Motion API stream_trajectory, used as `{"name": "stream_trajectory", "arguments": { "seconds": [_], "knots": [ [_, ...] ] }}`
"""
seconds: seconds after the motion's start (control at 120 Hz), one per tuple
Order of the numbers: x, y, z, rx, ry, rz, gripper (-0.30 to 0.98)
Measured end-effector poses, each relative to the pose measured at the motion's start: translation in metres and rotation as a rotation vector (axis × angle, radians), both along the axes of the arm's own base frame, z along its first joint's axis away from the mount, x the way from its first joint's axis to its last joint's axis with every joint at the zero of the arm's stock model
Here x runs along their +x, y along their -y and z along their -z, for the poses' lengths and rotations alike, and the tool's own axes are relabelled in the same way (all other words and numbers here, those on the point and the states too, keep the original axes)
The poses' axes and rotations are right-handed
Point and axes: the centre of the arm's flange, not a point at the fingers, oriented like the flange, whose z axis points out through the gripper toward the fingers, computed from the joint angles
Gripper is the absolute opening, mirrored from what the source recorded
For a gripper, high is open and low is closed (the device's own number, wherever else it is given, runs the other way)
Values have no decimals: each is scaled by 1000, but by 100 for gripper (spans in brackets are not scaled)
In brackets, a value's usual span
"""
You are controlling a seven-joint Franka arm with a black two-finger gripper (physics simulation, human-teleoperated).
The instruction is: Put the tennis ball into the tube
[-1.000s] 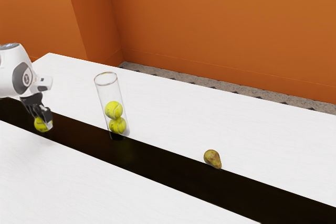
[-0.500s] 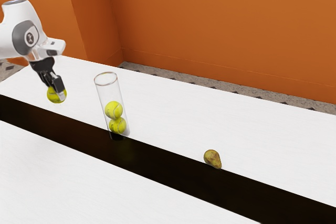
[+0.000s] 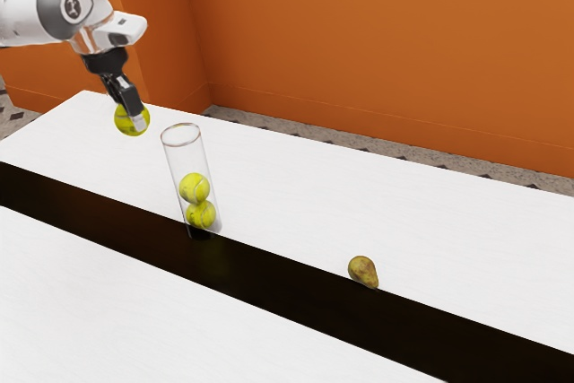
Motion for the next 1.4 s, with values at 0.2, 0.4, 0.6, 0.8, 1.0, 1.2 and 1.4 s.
{"name": "stream_trajectory", "arguments": {
  "seconds": [0.2, 0.4, 0.6, 0.8, 1.0, 1.2, 1.4],
  "knots": [
    [22, 34, -2, -5, -3, 63, 22],
    [54, 51, 20, -7, -26, 94, 22],
    [71, 46, 38, -5, -40, 86, 21],
    [72, 43, 35, -2, -32, 79, 21],
    [71, 44, 37, -10, -39, 78, 39],
    [71, 44, 37, -17, -43, 79, 56],
    [57, 46, 20, -19, -46, 64, 64]
  ]
}}
